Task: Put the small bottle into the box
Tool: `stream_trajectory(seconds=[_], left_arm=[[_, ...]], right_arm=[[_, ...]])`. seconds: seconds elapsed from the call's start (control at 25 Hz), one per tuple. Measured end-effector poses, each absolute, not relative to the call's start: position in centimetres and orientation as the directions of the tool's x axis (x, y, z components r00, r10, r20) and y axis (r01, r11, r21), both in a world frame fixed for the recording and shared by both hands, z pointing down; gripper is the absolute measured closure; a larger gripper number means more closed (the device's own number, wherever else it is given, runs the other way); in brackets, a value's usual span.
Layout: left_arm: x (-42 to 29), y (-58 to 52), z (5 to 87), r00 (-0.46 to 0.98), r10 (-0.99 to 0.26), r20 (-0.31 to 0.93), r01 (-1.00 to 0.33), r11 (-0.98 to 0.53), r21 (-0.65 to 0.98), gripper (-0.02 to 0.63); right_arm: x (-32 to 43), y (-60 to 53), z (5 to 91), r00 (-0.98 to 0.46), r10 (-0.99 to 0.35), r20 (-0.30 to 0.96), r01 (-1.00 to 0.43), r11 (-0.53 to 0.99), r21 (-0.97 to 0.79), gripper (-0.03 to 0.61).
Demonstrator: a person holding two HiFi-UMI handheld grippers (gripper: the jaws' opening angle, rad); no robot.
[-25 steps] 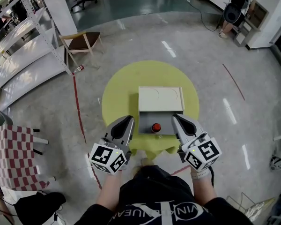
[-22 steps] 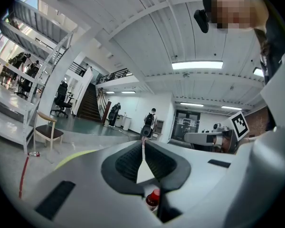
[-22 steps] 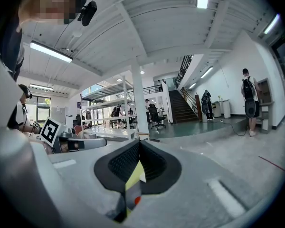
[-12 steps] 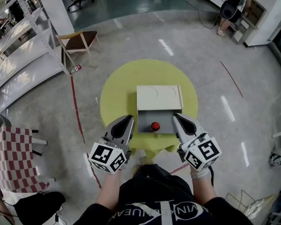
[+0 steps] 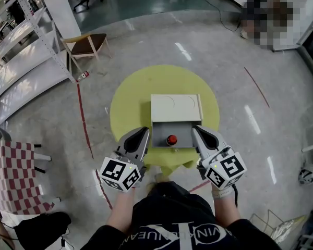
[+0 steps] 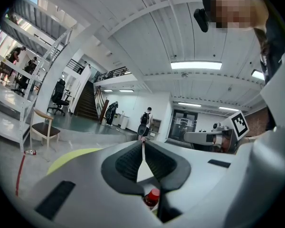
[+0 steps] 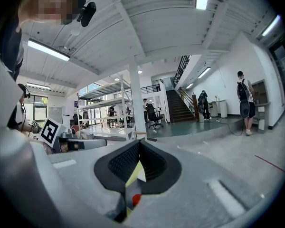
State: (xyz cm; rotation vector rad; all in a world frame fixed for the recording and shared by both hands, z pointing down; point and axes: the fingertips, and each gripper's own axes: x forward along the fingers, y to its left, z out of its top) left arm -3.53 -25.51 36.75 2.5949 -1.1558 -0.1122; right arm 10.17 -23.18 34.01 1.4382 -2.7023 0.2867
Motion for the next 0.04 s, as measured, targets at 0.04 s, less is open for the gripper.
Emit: stream_trajectory(seconds=[0.04], left_arm=[[-3.49, -25.55, 36.74, 0.674, -0.737, 0.050, -0.714, -0.633, 0.300, 0.591]], right_arm=[[10.18, -23.23, 33.99, -0.560, -0.815, 0.146, -0.828, 0.545, -0.132, 0.572]])
